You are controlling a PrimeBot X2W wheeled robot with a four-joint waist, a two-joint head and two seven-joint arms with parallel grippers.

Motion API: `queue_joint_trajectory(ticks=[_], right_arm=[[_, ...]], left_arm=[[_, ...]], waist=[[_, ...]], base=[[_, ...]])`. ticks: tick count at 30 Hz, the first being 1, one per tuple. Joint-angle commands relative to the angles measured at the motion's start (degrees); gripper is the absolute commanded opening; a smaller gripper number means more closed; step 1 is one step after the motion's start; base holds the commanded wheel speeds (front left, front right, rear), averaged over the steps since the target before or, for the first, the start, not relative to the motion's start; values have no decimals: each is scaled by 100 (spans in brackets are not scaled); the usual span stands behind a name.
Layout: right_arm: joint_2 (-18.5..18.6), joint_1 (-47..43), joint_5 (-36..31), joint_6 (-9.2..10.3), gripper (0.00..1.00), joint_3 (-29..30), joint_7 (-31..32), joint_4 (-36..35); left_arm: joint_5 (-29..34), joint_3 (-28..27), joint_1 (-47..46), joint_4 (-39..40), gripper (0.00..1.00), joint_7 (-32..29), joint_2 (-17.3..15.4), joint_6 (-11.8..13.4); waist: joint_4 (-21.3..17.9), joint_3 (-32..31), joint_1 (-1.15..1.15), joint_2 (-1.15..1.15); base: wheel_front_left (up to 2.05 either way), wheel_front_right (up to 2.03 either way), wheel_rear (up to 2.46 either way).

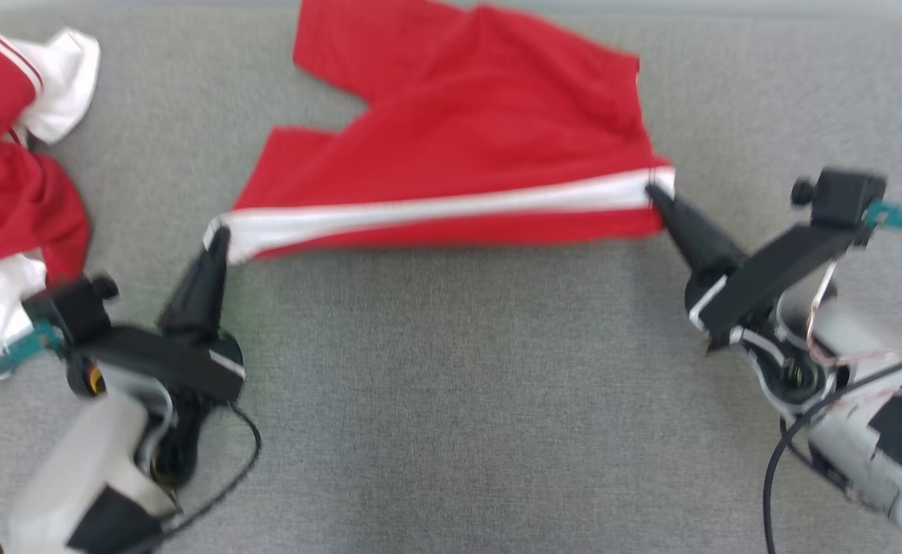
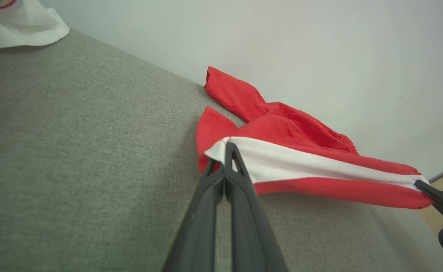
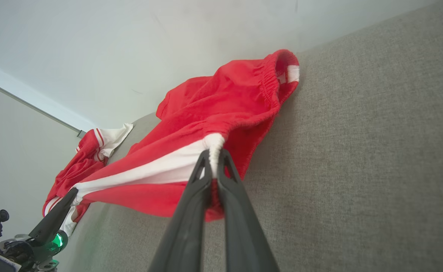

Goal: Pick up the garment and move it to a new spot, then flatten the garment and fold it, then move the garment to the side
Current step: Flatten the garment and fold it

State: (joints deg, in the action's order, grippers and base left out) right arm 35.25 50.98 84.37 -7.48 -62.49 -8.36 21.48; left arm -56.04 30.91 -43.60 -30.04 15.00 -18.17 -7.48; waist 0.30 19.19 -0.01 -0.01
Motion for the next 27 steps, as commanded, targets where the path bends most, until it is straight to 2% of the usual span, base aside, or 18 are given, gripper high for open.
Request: queue_joint_trajectory(ticks=[1,16,25,27], right_arm=[[26,-195,26,-2,0,-76,-70,15],[-152,-1455,462,-2,0,-522,-309,-101],[-79,-2061,528,-2,0,-689,-407,-181],[-97,-2253,629,-2,0,-675,-439,-250]], left_arm=[[3,-53,280,-4,0,20,6,0],[142,-555,1980,122,0,20,366,-1],[163,-872,2761,357,0,20,489,-1],[46,-1101,2984,401,0,20,580,0]], waist=[[-23,-363,1,1],[-169,-1306,1,1],[-183,-1669,1,1],[-179,-1740,1,1]], base=[[0,0,0],[0,0,0],[0,0,0],[0,0,0]])
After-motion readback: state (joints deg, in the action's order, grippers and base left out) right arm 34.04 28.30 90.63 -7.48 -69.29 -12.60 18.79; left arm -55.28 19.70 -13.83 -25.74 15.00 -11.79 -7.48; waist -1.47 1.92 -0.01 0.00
